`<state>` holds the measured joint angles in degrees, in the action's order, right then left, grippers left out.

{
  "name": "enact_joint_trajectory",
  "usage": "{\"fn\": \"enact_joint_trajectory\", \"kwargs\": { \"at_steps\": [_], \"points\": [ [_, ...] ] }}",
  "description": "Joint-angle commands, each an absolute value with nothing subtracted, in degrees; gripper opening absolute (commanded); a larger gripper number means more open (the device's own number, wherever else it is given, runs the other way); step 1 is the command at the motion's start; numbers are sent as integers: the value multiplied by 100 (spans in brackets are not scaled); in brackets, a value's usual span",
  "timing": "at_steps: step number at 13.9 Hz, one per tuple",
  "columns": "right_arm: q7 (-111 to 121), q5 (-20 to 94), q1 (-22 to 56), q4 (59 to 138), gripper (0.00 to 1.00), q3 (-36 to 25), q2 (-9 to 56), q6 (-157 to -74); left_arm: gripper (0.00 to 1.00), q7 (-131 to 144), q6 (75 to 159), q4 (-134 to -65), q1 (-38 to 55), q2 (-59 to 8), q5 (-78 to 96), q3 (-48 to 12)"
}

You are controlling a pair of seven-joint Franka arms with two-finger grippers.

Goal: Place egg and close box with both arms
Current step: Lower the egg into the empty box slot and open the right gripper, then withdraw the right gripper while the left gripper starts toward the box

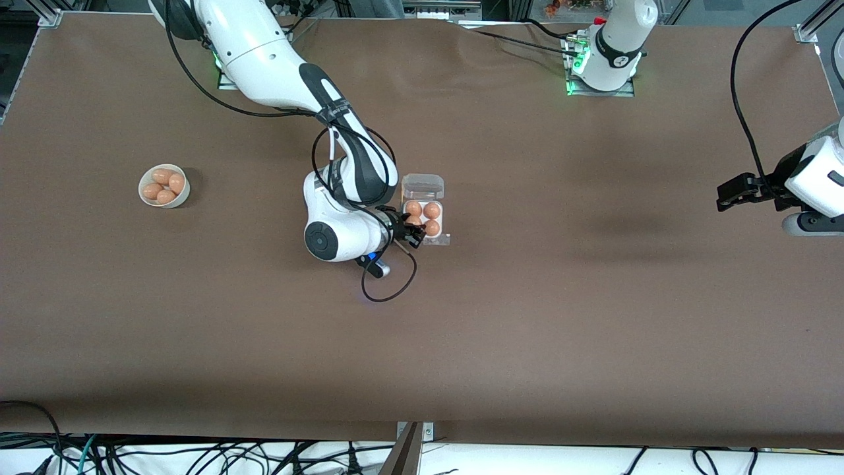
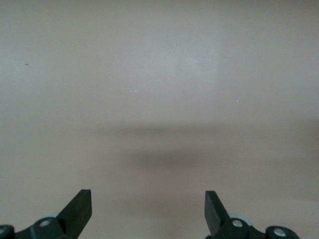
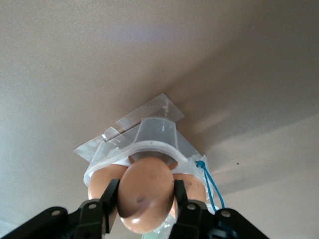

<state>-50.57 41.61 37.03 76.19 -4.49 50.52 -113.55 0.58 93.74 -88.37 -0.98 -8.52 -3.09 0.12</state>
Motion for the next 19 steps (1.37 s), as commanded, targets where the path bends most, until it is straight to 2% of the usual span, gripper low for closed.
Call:
{"fn": "enact_joint_trajectory", "kwargs": {
  "at_steps": [1,2,6,10,15,19],
  "points": [
    [-5142,4280,3700,7453,82,-439,5142,-11338,100,-62,9281,-8719,-114,-879,-246,26],
    [-5142,4272,3700,7436,100,-439,5133,-11338,100,-62,9281,-8719,-114,-879,-246,26],
    [-5036,4210,3621,7357,100,-509,5045,-11329,100,-53,9281,-8710,-105,-879,-237,18],
    [-4975,4070,3621,7084,100,-1027,4992,-11268,100,-44,9281,-8719,-97,-879,-202,18],
    [-4308,3946,3429,7093,100,-1379,4800,-11224,100,-35,9281,-8710,-79,-879,-193,18],
    [-3422,3630,3366,7093,100,-2099,4667,-10320,100,-35,9272,-8692,-79,-870,-185,18]
  ]
}}
